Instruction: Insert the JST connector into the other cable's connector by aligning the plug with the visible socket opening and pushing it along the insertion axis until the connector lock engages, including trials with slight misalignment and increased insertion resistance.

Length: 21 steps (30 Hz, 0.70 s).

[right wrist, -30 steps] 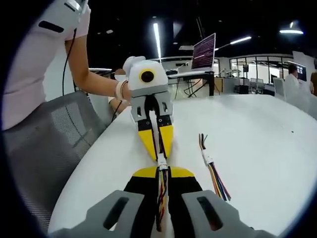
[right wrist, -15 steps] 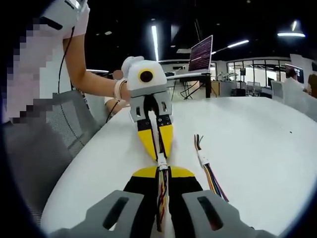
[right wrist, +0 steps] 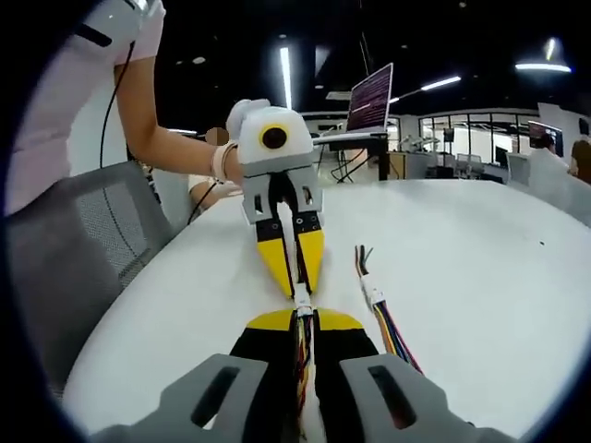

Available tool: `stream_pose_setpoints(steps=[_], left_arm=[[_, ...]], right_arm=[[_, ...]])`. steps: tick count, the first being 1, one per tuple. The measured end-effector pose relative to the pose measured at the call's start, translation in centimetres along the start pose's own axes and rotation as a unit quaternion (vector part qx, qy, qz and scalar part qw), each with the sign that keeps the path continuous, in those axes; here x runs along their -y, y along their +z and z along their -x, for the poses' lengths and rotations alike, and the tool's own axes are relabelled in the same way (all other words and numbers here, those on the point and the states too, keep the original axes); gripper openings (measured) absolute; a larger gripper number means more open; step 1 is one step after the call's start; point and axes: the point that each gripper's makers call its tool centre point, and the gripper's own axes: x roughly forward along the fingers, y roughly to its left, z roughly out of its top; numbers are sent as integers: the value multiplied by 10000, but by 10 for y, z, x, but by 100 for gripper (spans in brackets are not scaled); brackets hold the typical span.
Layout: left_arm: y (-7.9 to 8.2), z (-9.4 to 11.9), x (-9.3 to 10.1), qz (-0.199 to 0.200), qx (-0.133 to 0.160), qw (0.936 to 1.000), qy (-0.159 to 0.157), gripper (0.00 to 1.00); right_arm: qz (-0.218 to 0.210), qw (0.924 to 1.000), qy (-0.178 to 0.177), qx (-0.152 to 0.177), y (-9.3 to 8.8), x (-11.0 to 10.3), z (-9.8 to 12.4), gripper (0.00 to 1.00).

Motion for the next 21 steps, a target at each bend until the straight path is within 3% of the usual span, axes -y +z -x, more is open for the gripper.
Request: stream_pose_setpoints(steps=[21], left_arm=[[-6,0,-3,348,-59,9990,260,1]], right_arm=[[161,9997,-147,-59,-2,4,-5,5]])
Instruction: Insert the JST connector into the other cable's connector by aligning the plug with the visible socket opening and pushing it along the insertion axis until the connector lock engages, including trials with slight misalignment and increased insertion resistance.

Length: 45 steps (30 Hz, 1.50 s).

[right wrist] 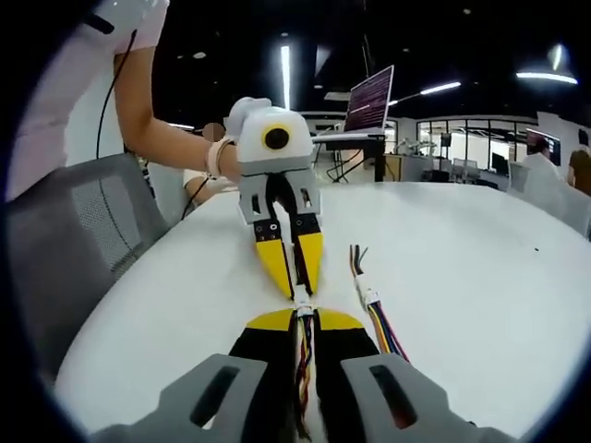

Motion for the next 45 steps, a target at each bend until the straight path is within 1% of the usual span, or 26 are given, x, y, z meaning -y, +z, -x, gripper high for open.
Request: stream_pose_setpoints(steps=[4,8,13,14,16,17,19,20,22,23,25,26,27,28,29,30,31,32,34,35,37,39,41,42,44,45], left_arm=[[0,1,0,7,-75,9999,77,3],[-2,4,-2,69,-114,9997,191,7],[-2,5,-5,162,-189,9989,395,11],[-3,6,-4,191,-220,9988,405,13],[-4,9,-9,348,-363,9966,660,17],[-4,11,-11,341,-395,9958,754,21],[-6,14,-8,431,-478,9947,803,24],[-7,16,-7,405,-496,9947,802,24],[-10,20,-5,455,-578,9937,844,24],[-12,21,-4,499,-597,9931,879,24],[-13,26,-4,517,-662,9917,974,27],[-13,30,-5,493,-682,9902,1113,29],[-12,33,-8,554,-649,9883,1262,31],[-11,37,-13,812,-589,9842,1460,33],[-10,40,-15,984,-560,9807,1592,37],[-7,45,-19,1039,-501,9784,1717,40],[-7,48,-21,1031,-517,9771,1786,44],[-6,51,-22,970,-554,9767,1834,48],[-4,55,-20,932,-540,9767,1856,52],[1,57,-18,851,-485,9774,1872,53],[6,56,-23,743,-249,9787,1898,55],[12,59,-20,782,-198,9787,1887,57],[12,61,-23,719,-173,9779,1954,60],[15,62,-22,714,-177,9774,1983,62],[19,67,-22,787,-143,9751,2068,65],[20,69,-22,807,-151,9741,2106,67]], right_arm=[[50,10000,-8,-49,0,-1,1,5],[23,10000,-55,-73,-1,1,2,12],[-19,9998,-167,-137,-1,1,5,15],[-29,9997,-185,-149,-1,2,5,16],[-37,9996,-242,-166,-2,0,7,20],[-2,9993,-324,-201,-2,-1,8,22],[-31,9991,-345,-227,-2,-3,10,24],[-73,9990,-371,-241,-3,-4,12,24],[-57,9986,-474,-206,-1,-6,16,23],[-1,9980,-609,-161,1,-3,18,25],[-53,9976,-691,-90,5,-5,22,29],[-127,9972,-739,-35,8,-7,25,29],[-140,9969,-781,-9,9,-6,26,30],[-137,9964,-841,1,10,-6,28,33],[-106,9951,-983,-9,11,-5,31,37],[-93,9948,-1016,-11,11,-6,33,40],[-124,9945,-1041,-4,13,-7,34,41],[-186,9939,-1085,21,15,-9,36,43],[-204,9932,-1145,48,15,-7,40,45],[-264,9923,-1212,55,16,-6,42,47],[-250,9903,-1368,84,18,-5,46,49],[-291,9897,-1399,109,21,-7,50,49],[-387,9890,-1421,167,24,-8,52,51],[-412,9889,-1418,179,27,-10,54,51],[-401,9898,-1360,161,29,-12,56,52],[-372,9893,-1406,133,31,-12,57,54]])
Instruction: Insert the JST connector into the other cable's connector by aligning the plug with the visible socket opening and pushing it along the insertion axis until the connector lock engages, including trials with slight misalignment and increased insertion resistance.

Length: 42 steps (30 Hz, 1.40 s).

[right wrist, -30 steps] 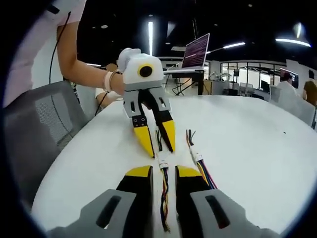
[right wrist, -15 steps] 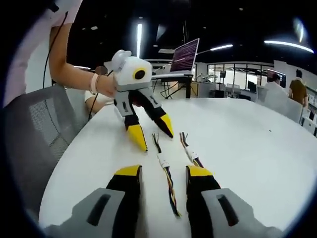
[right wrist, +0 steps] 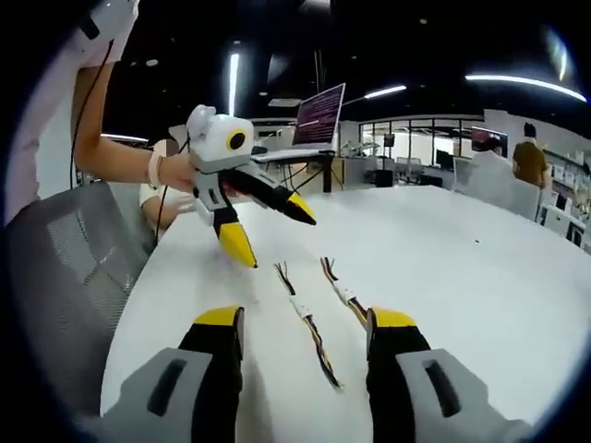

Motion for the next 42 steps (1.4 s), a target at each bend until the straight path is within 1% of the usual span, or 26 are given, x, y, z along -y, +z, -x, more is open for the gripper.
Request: stream_pose_setpoints(steps=[2,4,5,6,8,9,10,13,16,18,19,20,22,26,27,28,30,33,39,42], left_arm=[[2,5,1,-69,-36,10000,53,67],[2,9,4,-148,-100,9998,77,67],[0,8,3,-212,-133,9997,67,65],[0,8,2,-195,-137,9997,82,65],[1,12,1,-116,-146,9996,206,68],[3,15,0,-154,-144,9994,289,71],[3,16,1,-161,-163,9993,299,75],[5,21,-1,-70,-143,9992,369,81],[10,26,2,-112,-108,9991,390,81],[12,27,6,-231,-159,9989,365,82],[11,25,4,-266,-187,9988,355,84],[10,26,3,-410,-250,9982,366,86],[11,28,3,-543,-310,9971,428,88],[15,35,6,-565,-341,9967,467,90],[14,37,9,-647,-389,9961,452,90],[12,39,12,-820,-475,9948,375,89],[8,41,15,-1014,-607,9923,380,88],[7,43,20,-980,-632,9925,356,88],[11,53,15,-893,-567,9927,585,88],[13,60,14,-857,-552,9927,648,88]], right_arm=[[135,9999,-74,-1,6,0,3,58],[108,9999,-123,11,10,0,5,63],[47,9999,-154,-13,11,1,5,67],[33,9998,-192,-7,11,2,6,69],[60,9996,-261,-12,12,3,7,71],[2,9995,-322,-45,12,4,8,72],[-61,9994,-325,-69,12,4,9,73],[-26,9992,-383,-79,15,3,12,74],[-109,9987,-454,-210,15,4,17,76],[-214,9982,-505,-259,12,5,19,75],[-250,9978,-544,-273,12,6,21,76],[-265,9975,-579,-295,12,6,23,77],[-265,9972,-610,-350,11,6,26,76],[-299,9960,-770,-340,13,7,36,79],[-307,9959,-778,-350,14,7,38,78],[-310,9957,-794,-364,15,5,40,78],[-345,9948,-872,-403,15,3,45,77],[-391,9943,-904,-404,17,0,49,77],[-469,9928,-1001,-465,22,-9,56,77],[-483,9923,-1029,-497,25,-15,59,77]])
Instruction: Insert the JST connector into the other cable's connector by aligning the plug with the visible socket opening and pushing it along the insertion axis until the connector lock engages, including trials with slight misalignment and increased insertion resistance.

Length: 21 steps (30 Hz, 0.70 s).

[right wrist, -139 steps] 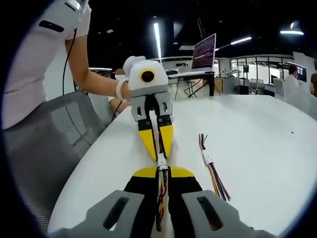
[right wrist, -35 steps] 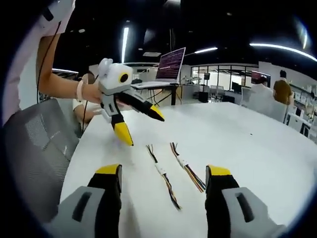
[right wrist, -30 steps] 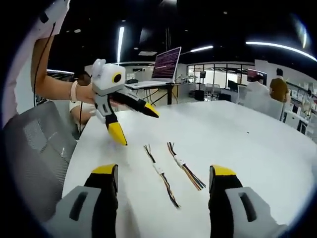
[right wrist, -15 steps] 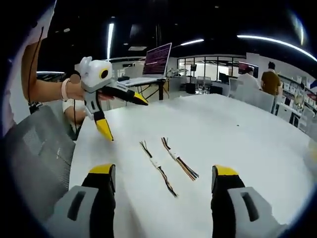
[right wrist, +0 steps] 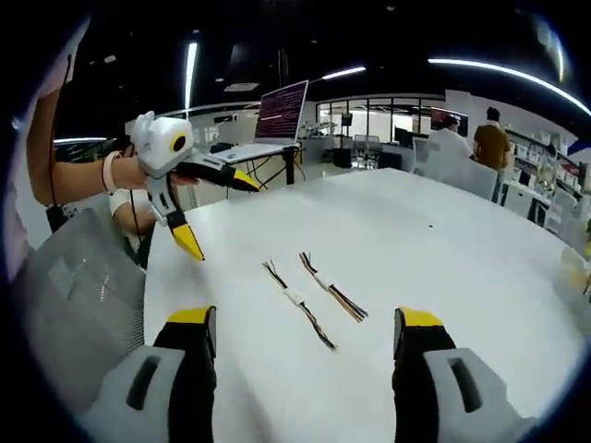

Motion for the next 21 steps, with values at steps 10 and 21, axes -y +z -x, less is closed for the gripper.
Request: stream_pose_setpoints(steps=[10,21], left_arm=[[-11,20,7,86,-164,9998,38,90],[-24,33,19,689,-228,9972,198,90]], right_arm=[[-111,9998,-134,-32,2,-8,9,75],[-324,9986,-410,-112,-10,-17,19,77]])
